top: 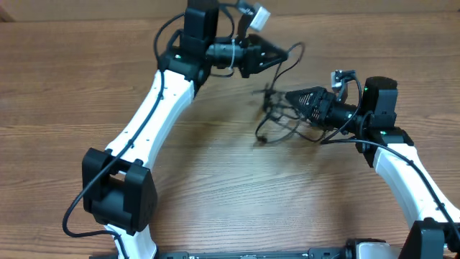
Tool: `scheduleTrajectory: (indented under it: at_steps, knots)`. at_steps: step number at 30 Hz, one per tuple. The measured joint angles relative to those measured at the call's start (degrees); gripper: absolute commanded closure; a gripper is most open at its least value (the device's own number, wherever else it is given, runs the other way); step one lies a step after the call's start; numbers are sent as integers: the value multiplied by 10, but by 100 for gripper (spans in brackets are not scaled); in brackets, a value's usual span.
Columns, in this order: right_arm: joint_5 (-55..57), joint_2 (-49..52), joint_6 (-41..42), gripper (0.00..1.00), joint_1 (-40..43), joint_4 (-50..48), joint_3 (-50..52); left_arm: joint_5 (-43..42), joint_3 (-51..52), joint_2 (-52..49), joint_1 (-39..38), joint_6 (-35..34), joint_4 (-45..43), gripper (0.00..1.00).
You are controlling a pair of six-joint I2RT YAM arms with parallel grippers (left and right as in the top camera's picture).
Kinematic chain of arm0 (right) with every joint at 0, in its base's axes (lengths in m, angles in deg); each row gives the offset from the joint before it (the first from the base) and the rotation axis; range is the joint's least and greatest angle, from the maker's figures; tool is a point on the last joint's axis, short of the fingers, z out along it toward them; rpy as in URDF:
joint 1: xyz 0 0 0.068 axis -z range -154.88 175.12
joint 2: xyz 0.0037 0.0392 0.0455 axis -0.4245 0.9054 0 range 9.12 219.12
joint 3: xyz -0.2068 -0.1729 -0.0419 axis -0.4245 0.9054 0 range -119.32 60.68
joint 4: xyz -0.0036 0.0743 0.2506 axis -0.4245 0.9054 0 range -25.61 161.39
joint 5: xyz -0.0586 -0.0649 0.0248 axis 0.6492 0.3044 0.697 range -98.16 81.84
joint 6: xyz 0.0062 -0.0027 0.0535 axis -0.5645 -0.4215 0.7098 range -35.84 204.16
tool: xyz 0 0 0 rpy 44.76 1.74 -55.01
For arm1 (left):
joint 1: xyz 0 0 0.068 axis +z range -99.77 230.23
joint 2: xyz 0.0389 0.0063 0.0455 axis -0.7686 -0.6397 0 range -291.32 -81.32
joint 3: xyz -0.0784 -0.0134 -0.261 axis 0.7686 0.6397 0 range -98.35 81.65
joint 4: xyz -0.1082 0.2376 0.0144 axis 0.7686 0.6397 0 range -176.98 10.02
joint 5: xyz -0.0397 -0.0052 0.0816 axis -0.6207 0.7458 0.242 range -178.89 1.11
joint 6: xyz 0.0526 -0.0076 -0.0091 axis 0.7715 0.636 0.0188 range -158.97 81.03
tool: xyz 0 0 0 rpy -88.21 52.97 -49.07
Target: Untangle cables
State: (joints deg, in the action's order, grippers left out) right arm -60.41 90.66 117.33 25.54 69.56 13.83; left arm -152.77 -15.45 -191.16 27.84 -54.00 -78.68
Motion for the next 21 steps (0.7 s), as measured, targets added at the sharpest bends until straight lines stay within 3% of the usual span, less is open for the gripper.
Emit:
scheduleTrajectory:
  at_steps: [4,7,8,16,17,18,19,21]
  knots:
    - [-5,0,-42,49,-9,0,0,-16,0,0,-30,-97,-102,96]
    - [-12,0,-63,88,-9,0,0,-22,0,0,-42,-140,-142,96]
    - [-14,0,-63,96,-9,1,0,-22,0,0,-44,-152,-148,96]
    - [-43,0,-73,96,-9,-2,0,-14,0,0,-41,-193,-154,96]
    - [-51,0,-73,96,-9,-6,0,-8,0,0,-41,-194,-154,87]
    - [-67,0,-74,96,-9,-14,0,-2,0,0,-42,-195,-154,65]
    - [-79,0,-73,96,-9,-23,0,6,0,0,-42,-197,-155,1]
    - [-114,0,-70,96,-9,-51,0,29,0,0,-41,-195,-150,0]
